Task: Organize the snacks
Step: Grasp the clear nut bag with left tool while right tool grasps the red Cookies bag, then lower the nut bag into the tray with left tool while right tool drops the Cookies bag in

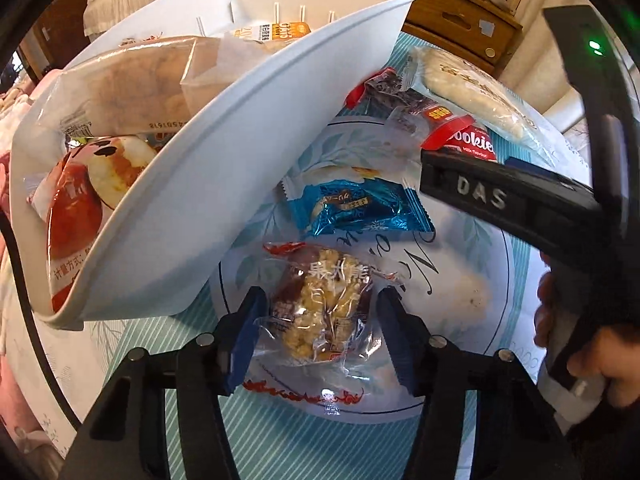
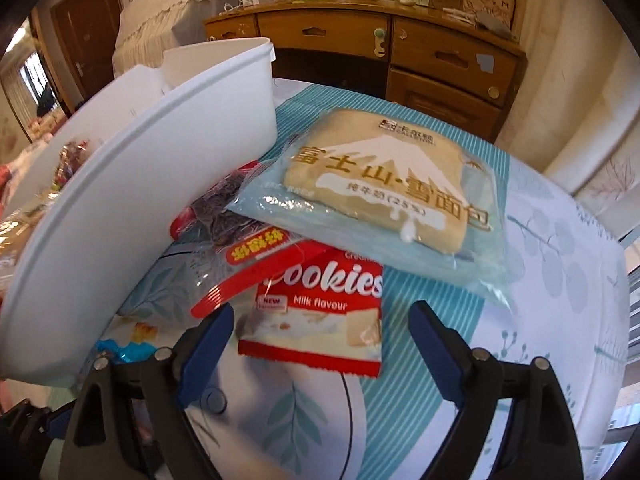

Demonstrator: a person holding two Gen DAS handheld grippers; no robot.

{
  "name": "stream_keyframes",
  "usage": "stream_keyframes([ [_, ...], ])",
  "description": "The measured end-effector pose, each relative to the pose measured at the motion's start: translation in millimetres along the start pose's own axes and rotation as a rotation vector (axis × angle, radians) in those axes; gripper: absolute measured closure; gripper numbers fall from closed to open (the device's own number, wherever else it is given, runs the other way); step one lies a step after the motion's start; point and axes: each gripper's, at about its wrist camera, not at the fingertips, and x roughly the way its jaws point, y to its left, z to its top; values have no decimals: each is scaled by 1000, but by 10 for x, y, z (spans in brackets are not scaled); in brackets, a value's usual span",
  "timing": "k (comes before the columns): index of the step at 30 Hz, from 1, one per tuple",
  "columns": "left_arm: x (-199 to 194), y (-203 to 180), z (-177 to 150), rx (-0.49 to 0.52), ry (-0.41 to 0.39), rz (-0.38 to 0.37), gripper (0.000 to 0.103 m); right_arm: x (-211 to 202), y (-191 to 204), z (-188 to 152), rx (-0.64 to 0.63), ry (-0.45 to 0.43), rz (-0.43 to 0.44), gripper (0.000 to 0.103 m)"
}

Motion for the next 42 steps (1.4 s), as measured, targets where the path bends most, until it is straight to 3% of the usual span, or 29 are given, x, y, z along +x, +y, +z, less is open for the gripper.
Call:
stream_keyframes([
  [4, 17, -12, 43, 27, 21, 3, 50, -19, -23, 44, 29, 5, -20, 42],
  [7, 12, 20, 48, 41, 39, -2, 53, -54, -87, 49, 69, 15, 0, 50],
  [13, -19, 38, -8, 93, 104, -4, 54, -155, -278, -15, 215, 91, 54, 55],
  [17, -76, 50, -106, 94, 186, -51, 54, -311, -328, -187, 296, 168, 81, 56],
  [20, -231, 67, -191, 136, 196, -54, 54, -482, -366, -337, 350, 220, 92, 57],
  [25, -615, 172, -256, 207, 164, -71, 54, -894, -309, -603, 415, 260, 123, 57],
  [31, -1213, 338, -213, 252, 53, -98, 54, -1412, -144, -724, 411, 231, 166, 57],
  [36, -1709, 517, -243, 298, -84, -160, 54, -1807, 92, -737, 369, 138, 209, 57],
  [42, -2046, 778, -250, 317, -143, -205, 54, -2169, 414, -702, 342, 7, 278, 57],
])
